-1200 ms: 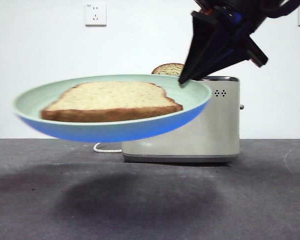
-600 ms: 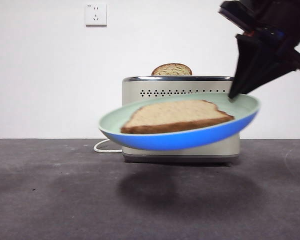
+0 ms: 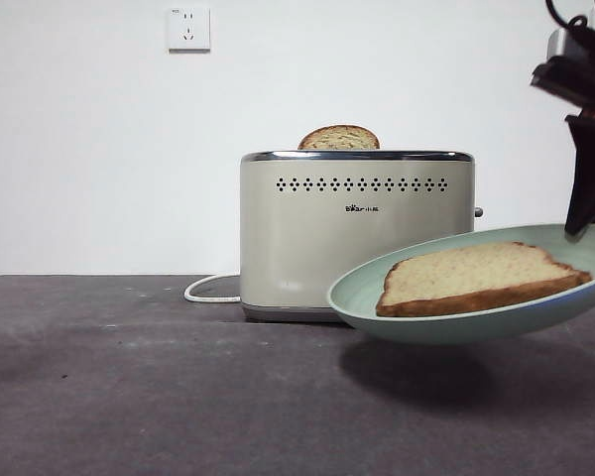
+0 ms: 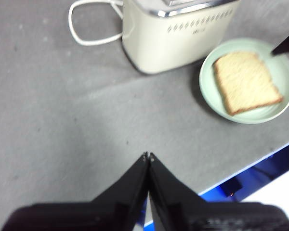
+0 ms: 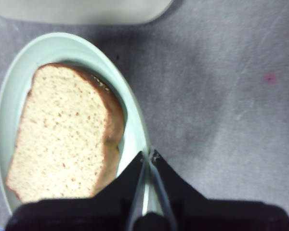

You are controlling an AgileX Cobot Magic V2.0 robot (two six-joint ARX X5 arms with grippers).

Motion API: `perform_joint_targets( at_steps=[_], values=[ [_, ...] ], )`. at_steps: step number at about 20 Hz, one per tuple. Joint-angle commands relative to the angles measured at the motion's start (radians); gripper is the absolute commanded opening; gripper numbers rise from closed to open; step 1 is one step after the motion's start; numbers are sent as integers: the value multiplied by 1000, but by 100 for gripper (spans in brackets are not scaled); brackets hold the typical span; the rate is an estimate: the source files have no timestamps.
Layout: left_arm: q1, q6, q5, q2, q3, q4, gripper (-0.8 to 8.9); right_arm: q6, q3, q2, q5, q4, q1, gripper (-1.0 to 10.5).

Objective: Take the bread from the toaster,put the bread on the plate,put the plate on the table

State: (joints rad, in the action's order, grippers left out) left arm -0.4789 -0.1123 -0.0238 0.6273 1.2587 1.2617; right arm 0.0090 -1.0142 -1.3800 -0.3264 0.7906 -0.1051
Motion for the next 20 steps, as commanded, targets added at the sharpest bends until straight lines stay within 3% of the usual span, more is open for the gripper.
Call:
perform_joint_targets(
  at_steps=[1, 10, 16, 18, 20],
  values=[
    [-4, 9, -10, -3, -1, -26, -8, -11, 0, -34, -14, -8, 1, -17],
    [-4, 9, -10, -3, -1, -27, -8, -26, 17, -239, -10, -62, 1, -17],
    [-4, 9, -8, -2, -1, -28, -8, -37, 55, -264, -8, -130, 0, -11],
    [-4, 9, -8, -2, -1, -28, -8, -34, 55, -264, -13, -129, 0, 105],
    [-4, 9, -8, -2, -1, -28, -8, -32, 55, -261, -12, -134, 0, 337]
  ],
)
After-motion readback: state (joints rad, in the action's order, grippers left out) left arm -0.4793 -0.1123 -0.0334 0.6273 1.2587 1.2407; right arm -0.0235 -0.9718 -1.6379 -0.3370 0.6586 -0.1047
